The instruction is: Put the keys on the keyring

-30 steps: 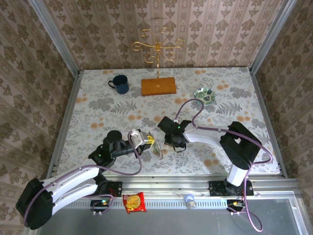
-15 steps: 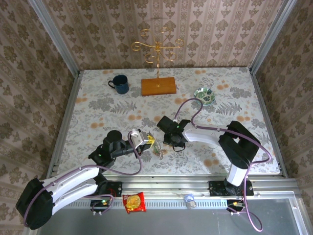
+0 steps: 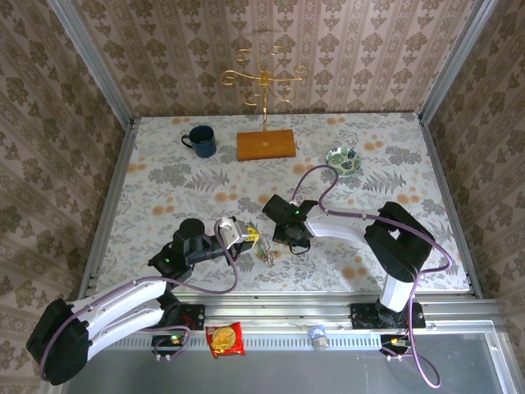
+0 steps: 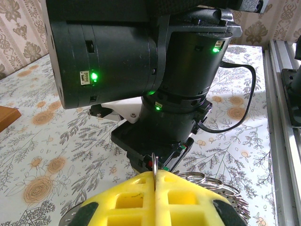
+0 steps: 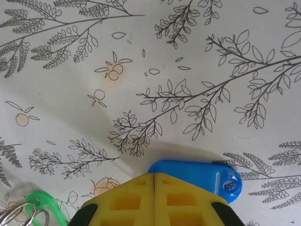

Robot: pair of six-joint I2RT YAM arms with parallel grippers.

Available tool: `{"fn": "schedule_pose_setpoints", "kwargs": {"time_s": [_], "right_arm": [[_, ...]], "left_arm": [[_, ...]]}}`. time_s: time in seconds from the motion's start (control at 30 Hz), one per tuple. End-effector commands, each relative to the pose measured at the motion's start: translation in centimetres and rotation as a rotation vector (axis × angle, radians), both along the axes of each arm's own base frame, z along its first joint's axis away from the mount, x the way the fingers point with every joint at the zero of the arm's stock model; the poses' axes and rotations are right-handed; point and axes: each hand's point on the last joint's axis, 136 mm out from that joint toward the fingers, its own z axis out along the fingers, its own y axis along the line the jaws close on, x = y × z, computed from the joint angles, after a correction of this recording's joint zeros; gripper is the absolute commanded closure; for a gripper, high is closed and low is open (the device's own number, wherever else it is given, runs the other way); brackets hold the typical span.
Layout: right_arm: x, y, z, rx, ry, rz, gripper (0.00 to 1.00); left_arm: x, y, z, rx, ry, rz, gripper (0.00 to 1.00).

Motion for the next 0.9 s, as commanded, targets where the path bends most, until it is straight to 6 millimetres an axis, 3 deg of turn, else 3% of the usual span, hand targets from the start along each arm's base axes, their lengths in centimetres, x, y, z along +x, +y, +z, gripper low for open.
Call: {"fn": "schedule_pose_setpoints", "kwargs": {"time_s": [0.0,0.17,0.33,0.5,0.7,0.87], "right_arm": [[-0.1,-0.3,1.4,-0.033,-0.029,0.027,1.0],[1.0,-0.9,4.9,-0.066,-0.189,0.179,1.0],[1.9,1.4,9.9,0.002,-0.506,0.525,1.0],[0.8,2.8,14.7,0.05,-0.797,0.833,1.0],[-2.3,5.0,16.6,0.069,-1.016,1.203,1.0],[-3.2,5.8,16.9,0.057,-1.051,1.34,1.0]], "left_arm": [[0.0,0.1,0.5,-0.016,-0.011,0.005,1.0],[0.2,0.1,0.8,-0.025,0.016,0.021,1.0],[0.6,0.3,1.2,-0.035,0.082,0.063,1.0],[0.7,0.6,1.3,-0.047,0.154,0.096,1.0],[0.7,0.5,1.2,-0.058,0.226,0.109,1.0],[0.8,0.4,1.6,-0.072,0.256,0.119,1.0]]}}
